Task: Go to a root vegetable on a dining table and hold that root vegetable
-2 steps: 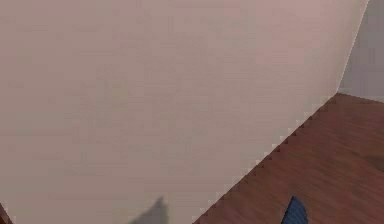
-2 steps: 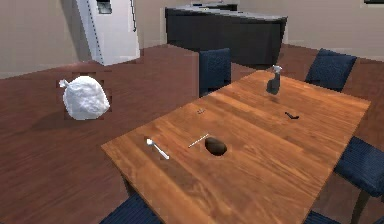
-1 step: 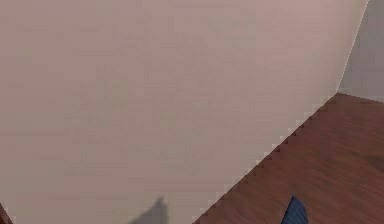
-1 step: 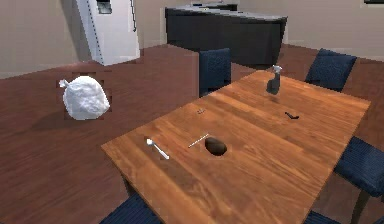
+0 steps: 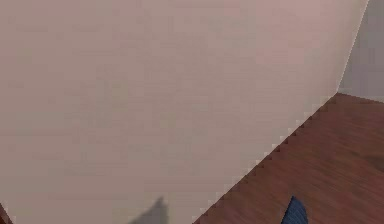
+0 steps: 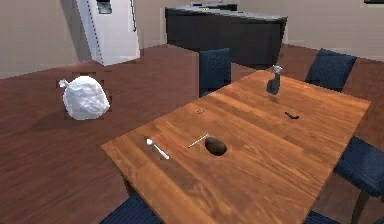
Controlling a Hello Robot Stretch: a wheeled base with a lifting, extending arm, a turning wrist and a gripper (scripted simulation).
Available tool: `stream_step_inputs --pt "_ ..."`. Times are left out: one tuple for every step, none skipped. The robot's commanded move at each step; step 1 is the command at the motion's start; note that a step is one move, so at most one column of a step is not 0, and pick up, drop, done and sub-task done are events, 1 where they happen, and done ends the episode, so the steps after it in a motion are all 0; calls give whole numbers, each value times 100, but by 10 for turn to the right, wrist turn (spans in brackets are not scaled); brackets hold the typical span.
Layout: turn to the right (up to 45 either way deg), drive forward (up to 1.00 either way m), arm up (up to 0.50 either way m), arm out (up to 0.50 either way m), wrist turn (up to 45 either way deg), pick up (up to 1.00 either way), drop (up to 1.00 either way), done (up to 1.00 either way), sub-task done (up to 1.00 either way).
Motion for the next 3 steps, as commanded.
stream_step_inputs --pt "0 0 0 50 0 0 0 0 0" --pt "0 0 0 0 450 0 0 0 0" --pt "0 0 0 0 450 0 0 0 0"
